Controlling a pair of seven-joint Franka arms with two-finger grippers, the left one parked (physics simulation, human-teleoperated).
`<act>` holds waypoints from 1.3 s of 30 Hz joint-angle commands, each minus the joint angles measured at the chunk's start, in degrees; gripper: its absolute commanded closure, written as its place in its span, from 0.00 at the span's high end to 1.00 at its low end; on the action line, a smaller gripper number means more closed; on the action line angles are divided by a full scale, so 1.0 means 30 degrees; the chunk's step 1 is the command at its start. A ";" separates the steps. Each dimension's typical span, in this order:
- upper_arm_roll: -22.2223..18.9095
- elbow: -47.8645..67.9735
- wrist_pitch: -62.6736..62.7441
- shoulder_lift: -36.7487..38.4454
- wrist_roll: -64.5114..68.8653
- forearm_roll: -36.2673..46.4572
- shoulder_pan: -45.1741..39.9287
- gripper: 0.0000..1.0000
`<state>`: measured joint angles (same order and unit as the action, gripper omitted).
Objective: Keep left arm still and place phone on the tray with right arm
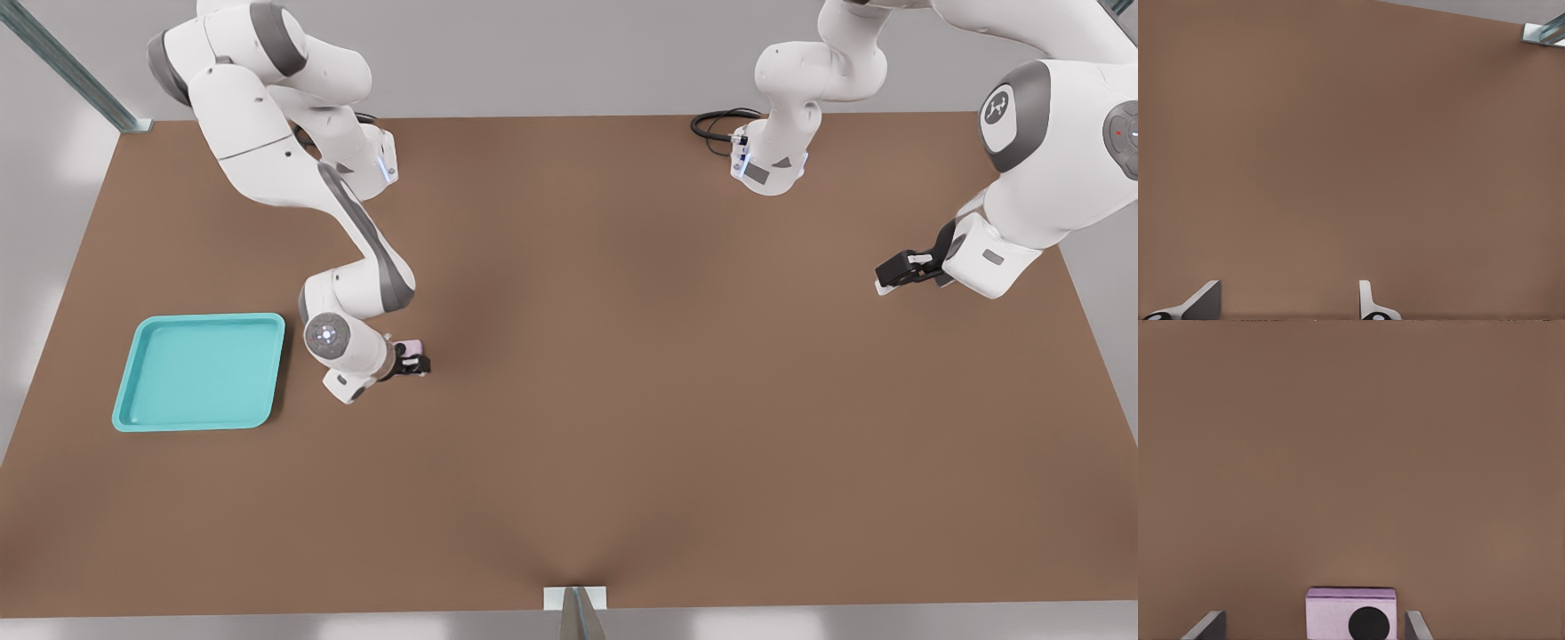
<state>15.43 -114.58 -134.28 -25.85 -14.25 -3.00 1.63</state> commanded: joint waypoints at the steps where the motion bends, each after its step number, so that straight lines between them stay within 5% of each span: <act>1: -0.0016 -0.0127 -0.0856 -0.0025 -0.3395 -0.0671 0.0042 1.00; 25: 0.0043 -0.2647 -0.2848 -0.0729 -0.3688 -0.1198 -0.0134 0.99; 33: 0.0043 -0.2676 -0.2877 -0.0963 -0.3688 -0.1198 -0.0163 0.84; 39: 0.0043 -0.2677 -0.3200 -0.1139 -0.3688 -0.1198 -0.0193 0.84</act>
<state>15.55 -122.66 -143.23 -29.29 -24.21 -6.62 1.07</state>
